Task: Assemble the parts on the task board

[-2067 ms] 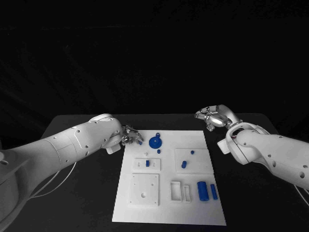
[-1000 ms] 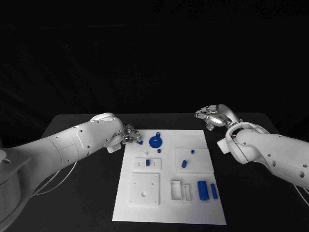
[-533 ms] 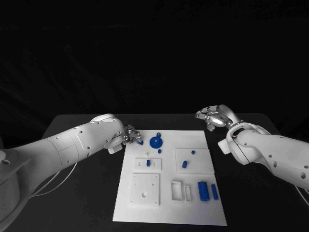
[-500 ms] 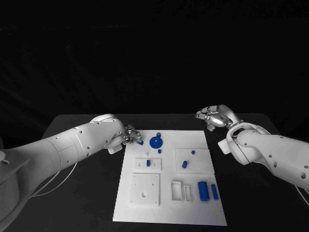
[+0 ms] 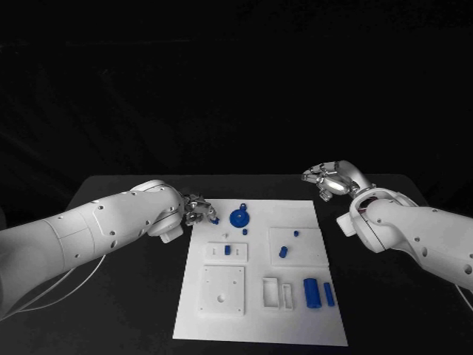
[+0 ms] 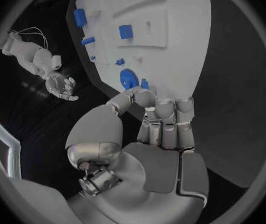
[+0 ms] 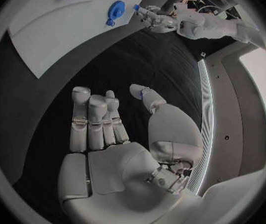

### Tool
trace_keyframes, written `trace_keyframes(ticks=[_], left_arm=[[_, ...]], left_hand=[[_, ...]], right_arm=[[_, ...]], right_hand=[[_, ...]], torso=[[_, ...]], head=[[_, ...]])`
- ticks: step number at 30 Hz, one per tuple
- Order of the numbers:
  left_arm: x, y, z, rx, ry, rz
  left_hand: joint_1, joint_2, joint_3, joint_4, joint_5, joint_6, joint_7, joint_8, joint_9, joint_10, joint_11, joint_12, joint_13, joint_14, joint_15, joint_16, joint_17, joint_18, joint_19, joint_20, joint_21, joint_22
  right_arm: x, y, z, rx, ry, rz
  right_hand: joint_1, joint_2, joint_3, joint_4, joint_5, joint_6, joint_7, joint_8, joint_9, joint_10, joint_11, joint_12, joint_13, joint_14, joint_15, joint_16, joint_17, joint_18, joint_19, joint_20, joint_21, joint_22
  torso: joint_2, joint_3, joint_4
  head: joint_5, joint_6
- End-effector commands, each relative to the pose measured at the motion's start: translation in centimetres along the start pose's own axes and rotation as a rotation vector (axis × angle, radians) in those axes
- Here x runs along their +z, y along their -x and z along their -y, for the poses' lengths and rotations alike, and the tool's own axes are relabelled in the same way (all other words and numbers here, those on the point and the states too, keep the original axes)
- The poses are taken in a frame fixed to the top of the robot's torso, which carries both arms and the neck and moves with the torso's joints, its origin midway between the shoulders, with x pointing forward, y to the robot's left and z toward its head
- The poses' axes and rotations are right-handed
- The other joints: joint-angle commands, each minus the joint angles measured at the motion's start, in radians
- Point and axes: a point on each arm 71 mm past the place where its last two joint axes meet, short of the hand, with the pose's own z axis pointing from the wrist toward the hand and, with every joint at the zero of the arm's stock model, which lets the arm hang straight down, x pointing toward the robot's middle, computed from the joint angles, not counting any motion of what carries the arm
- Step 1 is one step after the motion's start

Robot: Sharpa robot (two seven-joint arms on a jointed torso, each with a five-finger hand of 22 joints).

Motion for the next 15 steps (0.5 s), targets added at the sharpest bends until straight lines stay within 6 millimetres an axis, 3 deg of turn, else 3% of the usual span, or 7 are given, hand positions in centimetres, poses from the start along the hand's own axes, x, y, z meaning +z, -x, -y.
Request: trace_keyframes(ticks=[1,15], left_arm=[[-0.6,0.0,0.2,-0.057,-0.024,0.036],[-3.5,-1.4,-0.6,-0.065,-0.075,0.084]], left_hand=[[0.003,-0.006,0.009,-0.019,0.003,0.106,-0.056,0.009,0.032,0.006,-0.006,0.003,0.001,0.029,-0.034,0.005,0.001,-0.003,0.011,-0.137,0.004,0.0],[0.015,-0.049,0.004,-0.024,-0.009,0.164,-0.082,0.051,0.063,0.025,-0.031,0.015,0.007,0.057,-0.056,0.023,0.007,0.006,0.036,-0.146,0.015,0.0]], right_arm=[[0.0,0.0,-0.1,-0.001,0.011,-0.005],[-0.1,0.2,0.1,-0.002,0.008,-0.001]], right_hand=[[-0.01,0.003,0.001,-0.001,0.005,0.0,0.006,0.003,-0.001,0.001,-0.005,0.006,-0.002,0.006,-0.002,0.006,-0.002,0.058,0.003,-0.007,-0.004,0.016],[-0.009,0.003,0.002,-0.002,0.006,0.001,0.005,0.003,-0.001,0.001,-0.005,0.007,-0.002,0.006,-0.002,0.006,-0.002,0.058,0.003,-0.007,-0.004,0.016]], torso=[[0.001,-0.0005,-0.0001],[0.001,-0.002,0.0002]], head=[[0.0,0.0],[0.007,-0.003]])
